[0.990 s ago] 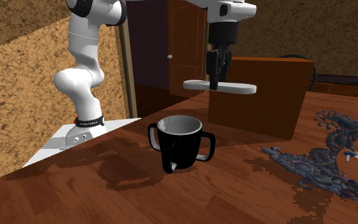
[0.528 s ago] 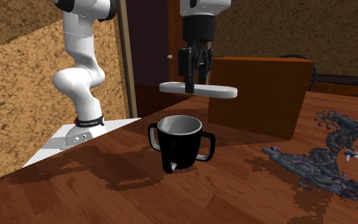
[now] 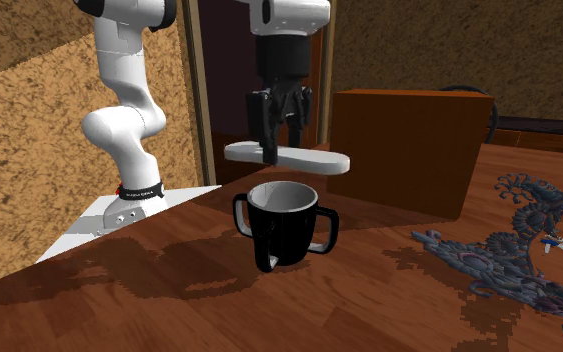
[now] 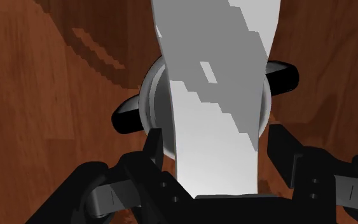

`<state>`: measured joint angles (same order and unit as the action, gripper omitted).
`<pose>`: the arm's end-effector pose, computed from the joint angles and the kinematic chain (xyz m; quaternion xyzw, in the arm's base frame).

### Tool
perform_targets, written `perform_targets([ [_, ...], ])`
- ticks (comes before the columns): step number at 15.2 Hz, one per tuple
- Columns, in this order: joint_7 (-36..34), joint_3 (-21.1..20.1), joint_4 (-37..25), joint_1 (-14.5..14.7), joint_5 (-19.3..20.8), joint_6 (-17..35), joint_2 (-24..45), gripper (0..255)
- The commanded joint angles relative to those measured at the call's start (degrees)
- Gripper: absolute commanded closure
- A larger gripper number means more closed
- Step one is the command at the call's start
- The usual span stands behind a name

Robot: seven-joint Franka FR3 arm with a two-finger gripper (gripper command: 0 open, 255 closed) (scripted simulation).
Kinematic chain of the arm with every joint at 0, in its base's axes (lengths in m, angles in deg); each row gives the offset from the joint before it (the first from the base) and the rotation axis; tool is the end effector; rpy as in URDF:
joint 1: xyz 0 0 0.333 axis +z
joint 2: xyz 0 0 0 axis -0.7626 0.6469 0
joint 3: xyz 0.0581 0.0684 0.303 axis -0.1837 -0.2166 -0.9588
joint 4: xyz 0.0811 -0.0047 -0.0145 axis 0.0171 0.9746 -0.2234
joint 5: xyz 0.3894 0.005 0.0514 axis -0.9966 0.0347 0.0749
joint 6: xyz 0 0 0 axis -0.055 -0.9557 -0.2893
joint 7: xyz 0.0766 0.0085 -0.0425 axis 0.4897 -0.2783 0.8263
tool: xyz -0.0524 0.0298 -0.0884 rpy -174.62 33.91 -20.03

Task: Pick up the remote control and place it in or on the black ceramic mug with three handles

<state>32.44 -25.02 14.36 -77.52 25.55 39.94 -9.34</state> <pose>0.3595 -0.4761 0.5111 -0.9201 0.3916 0.0008 0.0097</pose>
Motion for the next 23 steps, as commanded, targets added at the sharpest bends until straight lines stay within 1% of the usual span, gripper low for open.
perform_targets([
  [1, 0.17, 0.0, 1.39, -0.02, -0.07, 1.49, 0.06, 255],
  [10, 0.76, -0.14, 6.84, -0.06, -0.81, 8.0, 1.28, 255],
  [17, 0.76, -0.14, 6.84, -0.06, -0.81, 8.0, 1.28, 255],
  [18, 0.77, -0.13, 6.84, -0.07, -0.82, 8.0, 1.29, 0],
  [23, 0.76, -0.14, 6.84, -0.06, -0.81, 8.0, 1.28, 0],
])
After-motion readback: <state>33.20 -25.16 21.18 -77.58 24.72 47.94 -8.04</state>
